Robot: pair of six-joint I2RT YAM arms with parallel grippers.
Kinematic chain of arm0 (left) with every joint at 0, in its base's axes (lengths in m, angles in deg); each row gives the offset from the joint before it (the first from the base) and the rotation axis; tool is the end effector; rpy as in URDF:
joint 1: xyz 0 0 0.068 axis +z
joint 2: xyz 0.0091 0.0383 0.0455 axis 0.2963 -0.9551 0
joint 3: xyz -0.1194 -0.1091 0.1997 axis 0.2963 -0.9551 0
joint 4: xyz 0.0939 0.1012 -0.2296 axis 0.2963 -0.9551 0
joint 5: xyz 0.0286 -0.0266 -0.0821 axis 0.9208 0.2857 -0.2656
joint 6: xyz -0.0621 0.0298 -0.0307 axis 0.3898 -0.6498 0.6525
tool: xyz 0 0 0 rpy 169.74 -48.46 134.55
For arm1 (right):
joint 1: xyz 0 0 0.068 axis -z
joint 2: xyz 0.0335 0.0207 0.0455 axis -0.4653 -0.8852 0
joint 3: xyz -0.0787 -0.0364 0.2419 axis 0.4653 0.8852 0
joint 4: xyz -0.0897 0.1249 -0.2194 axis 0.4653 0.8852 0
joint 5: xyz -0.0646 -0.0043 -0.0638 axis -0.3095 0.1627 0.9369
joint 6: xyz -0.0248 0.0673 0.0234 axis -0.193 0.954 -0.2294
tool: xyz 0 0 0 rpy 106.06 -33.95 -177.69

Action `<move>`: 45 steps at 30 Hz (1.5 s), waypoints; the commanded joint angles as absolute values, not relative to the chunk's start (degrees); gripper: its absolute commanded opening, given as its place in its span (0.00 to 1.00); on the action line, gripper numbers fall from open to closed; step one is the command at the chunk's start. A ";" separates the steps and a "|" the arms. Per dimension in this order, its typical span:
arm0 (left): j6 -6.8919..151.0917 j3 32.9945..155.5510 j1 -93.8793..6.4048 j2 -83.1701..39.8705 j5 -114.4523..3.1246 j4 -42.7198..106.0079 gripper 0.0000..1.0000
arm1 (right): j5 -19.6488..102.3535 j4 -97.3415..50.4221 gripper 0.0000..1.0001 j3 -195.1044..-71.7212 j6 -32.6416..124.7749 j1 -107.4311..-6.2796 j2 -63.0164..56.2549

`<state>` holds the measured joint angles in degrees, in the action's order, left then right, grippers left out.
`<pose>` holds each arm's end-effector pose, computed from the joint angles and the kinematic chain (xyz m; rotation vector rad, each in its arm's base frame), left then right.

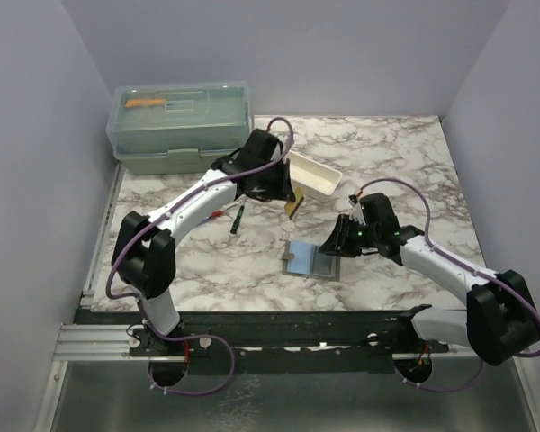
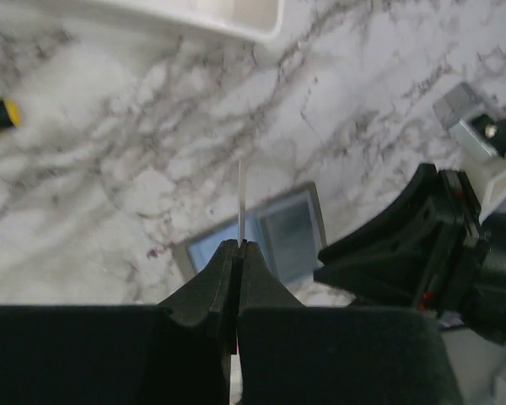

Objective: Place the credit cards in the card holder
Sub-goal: Insert the credit card into the card holder.

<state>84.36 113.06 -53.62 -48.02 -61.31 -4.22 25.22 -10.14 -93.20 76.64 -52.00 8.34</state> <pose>0.3339 -0.2649 0.2722 0.3936 2.4324 -0.7763 0.2300 0.1319 0.1563 0.0856 2.5546 0.9634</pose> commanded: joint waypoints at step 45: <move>103.60 70.76 -57.16 -46.97 -78.32 38.05 0.00 | 32.33 -13.46 0.00 -88.41 78.98 -51.89 -2.02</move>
<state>103.96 71.25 -56.70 -45.40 -79.28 35.87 28.42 -16.50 -89.64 79.94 -52.02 -2.33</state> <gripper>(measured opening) 0.017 0.005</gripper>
